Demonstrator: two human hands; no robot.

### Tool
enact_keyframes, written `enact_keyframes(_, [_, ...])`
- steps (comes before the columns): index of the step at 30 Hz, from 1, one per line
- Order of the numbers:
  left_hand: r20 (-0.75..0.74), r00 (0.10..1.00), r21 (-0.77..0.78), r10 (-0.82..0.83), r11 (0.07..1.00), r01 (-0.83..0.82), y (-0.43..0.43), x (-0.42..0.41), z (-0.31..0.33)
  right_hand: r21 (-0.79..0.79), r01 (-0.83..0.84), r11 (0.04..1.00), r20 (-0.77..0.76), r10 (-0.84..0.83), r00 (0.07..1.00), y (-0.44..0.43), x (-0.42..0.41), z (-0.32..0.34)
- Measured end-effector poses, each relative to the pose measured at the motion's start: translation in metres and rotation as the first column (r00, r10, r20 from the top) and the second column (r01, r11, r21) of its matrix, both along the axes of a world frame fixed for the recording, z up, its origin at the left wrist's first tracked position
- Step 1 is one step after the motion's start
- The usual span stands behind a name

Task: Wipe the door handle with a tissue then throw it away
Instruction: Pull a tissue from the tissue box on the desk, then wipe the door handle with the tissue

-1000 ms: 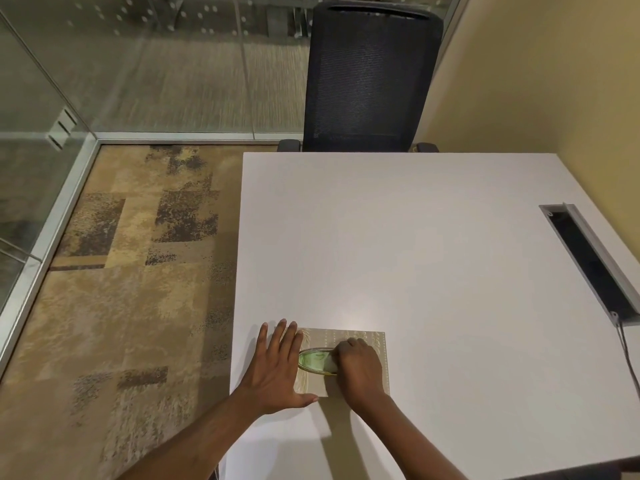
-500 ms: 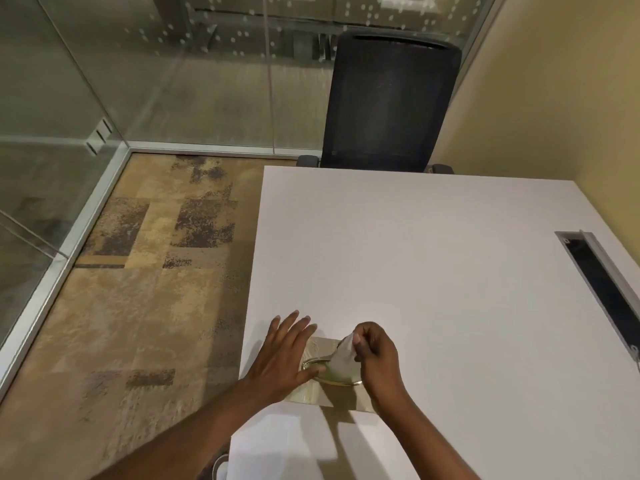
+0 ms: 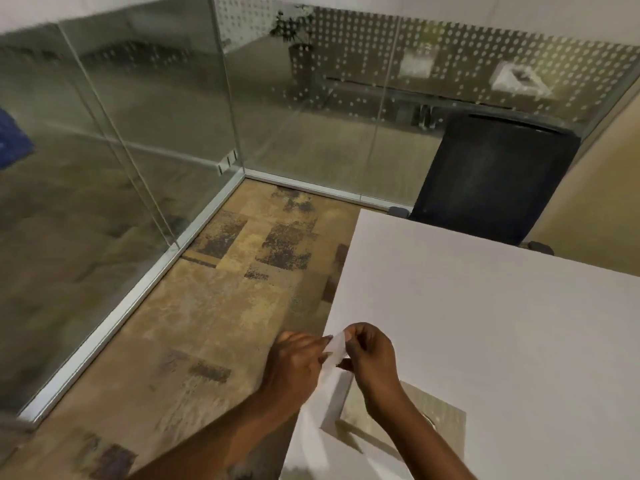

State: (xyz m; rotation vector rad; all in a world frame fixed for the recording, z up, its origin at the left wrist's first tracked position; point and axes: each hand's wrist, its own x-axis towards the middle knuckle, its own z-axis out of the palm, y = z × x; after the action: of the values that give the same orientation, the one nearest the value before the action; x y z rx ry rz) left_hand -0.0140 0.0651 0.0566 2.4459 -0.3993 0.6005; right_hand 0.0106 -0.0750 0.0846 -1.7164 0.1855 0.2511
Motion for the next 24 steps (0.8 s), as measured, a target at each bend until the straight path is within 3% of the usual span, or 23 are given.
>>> enact_keyframes(2, [-0.09,0.983,-0.039,0.157,0.986,-0.161,0.026,-0.017,0.017,0.005,-0.069,0.998,0.025,0.069,0.997,0.031,-0.008,0.008])
enact_keyframes(4, [-0.254,0.914,-0.22,0.316,0.901,-0.373,0.06,-0.041,0.033,0.018,-0.167,0.986,0.04,0.166,0.985,0.067,-0.022,0.019])
enact_keyframes(6, [-0.431,0.852,-0.437,0.296,0.758,-0.484,0.095,-0.066,0.043,0.06,-0.265,0.962,0.048,0.262,0.964,0.104,-0.036,0.032])
enact_keyframes(8, [-0.48,0.84,-0.59,0.252,0.616,-0.522,0.132,-0.092,0.055,0.148,-0.345,0.927,0.022,0.346,0.938,0.141,-0.052,0.044])
enact_keyframes(11, [-0.502,0.831,-0.704,0.24,0.444,-0.554,0.191,-0.134,0.075,0.327,-0.445,0.834,-0.075,0.492,0.867,0.2,-0.084,0.061])
enact_keyframes(13, [-0.492,0.835,-0.736,0.245,0.395,-0.55,0.241,-0.173,0.089,0.443,-0.488,0.752,-0.12,0.589,0.799,0.249,-0.112,0.069])
enact_keyframes(17, [-0.478,0.854,-0.776,0.207,0.355,-0.521,0.319,-0.25,0.112,0.611,-0.507,0.608,-0.227,0.748,0.623,0.339,-0.166,0.08])
enact_keyframes(19, [-0.472,0.85,-0.783,0.234,0.332,-0.526,0.356,-0.293,0.123,0.711,-0.494,0.501,-0.252,0.837,0.486,0.385,-0.202,0.087])
enact_keyframes(22, [-0.451,0.83,-0.775,0.328,0.316,-0.547,0.406,-0.351,0.138,0.805,-0.497,0.324,-0.192,0.935,0.299,0.445,-0.249,0.104])
enact_keyframes(24, [-0.456,0.804,-0.743,0.382,0.333,-0.58,0.435,-0.385,0.144,0.796,-0.592,0.129,-0.072,0.99,0.119,0.473,-0.274,0.116])
